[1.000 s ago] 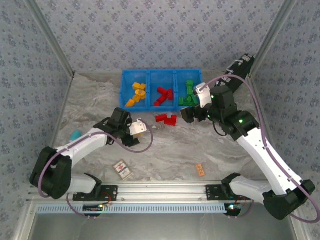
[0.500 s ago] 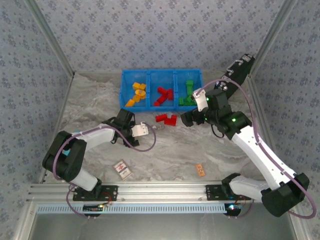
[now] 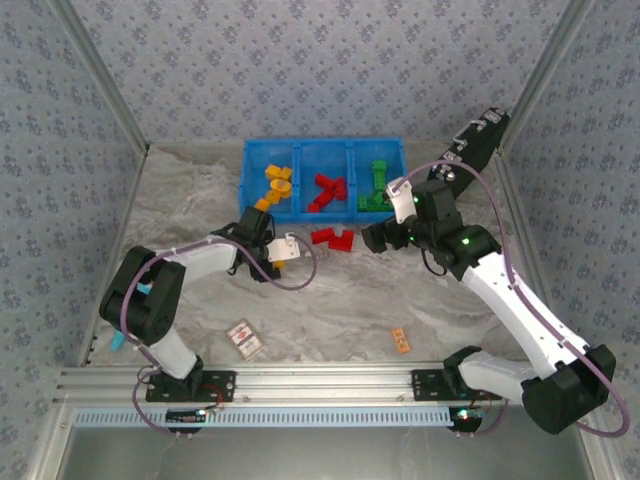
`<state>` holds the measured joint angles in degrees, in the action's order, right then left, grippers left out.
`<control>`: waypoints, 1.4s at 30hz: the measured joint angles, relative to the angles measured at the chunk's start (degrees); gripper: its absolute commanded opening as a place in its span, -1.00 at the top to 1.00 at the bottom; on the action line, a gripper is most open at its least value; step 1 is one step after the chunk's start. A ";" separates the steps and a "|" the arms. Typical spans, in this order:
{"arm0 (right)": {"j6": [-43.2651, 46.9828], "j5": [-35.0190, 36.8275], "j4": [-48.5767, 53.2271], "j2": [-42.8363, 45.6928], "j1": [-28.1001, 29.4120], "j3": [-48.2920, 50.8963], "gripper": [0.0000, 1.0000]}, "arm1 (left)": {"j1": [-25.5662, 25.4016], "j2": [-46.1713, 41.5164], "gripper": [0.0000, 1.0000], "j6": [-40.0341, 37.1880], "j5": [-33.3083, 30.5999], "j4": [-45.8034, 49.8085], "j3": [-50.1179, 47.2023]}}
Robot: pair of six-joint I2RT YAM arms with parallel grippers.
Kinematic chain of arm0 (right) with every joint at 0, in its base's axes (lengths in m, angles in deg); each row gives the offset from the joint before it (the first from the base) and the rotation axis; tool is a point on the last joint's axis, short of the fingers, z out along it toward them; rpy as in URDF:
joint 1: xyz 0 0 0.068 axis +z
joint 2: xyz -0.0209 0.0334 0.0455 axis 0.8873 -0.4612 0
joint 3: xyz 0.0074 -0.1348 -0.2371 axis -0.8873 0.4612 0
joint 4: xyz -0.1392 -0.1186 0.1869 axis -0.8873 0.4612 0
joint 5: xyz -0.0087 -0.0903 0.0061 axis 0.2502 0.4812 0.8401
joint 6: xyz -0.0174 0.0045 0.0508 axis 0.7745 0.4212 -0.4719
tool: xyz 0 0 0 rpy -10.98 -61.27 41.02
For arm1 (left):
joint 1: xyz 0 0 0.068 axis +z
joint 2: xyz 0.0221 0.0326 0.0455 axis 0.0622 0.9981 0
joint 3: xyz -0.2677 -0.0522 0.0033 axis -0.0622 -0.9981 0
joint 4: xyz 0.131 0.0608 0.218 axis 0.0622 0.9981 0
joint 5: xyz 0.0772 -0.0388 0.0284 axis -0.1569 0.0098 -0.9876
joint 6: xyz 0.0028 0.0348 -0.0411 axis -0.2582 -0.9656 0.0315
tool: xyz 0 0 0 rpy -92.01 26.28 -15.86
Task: Sort the legos into containers by color
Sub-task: Pick up the lego from the center of the table.
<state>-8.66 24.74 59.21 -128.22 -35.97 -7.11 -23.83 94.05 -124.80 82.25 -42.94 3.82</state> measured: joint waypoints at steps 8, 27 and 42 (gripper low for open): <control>0.00 -0.59 -0.59 -0.31 -1.25 0.00 -1.00 | 1.40 4.37 -0.29 -0.70 2.43 6.32 5.97; 0.00 -0.81 -0.81 -0.39 -2.49 0.00 -1.00 | 1.53 5.31 0.36 4.33 4.13 11.89 7.89; -0.02 -0.90 -0.81 -0.50 -2.71 0.00 -0.99 | 1.53 -3.34 0.36 13.38 0.35 9.40 14.47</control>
<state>-8.68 23.84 58.40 -128.72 -38.68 -7.11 -22.30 90.71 -111.42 82.59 -33.54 18.29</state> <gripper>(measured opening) 0.997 0.317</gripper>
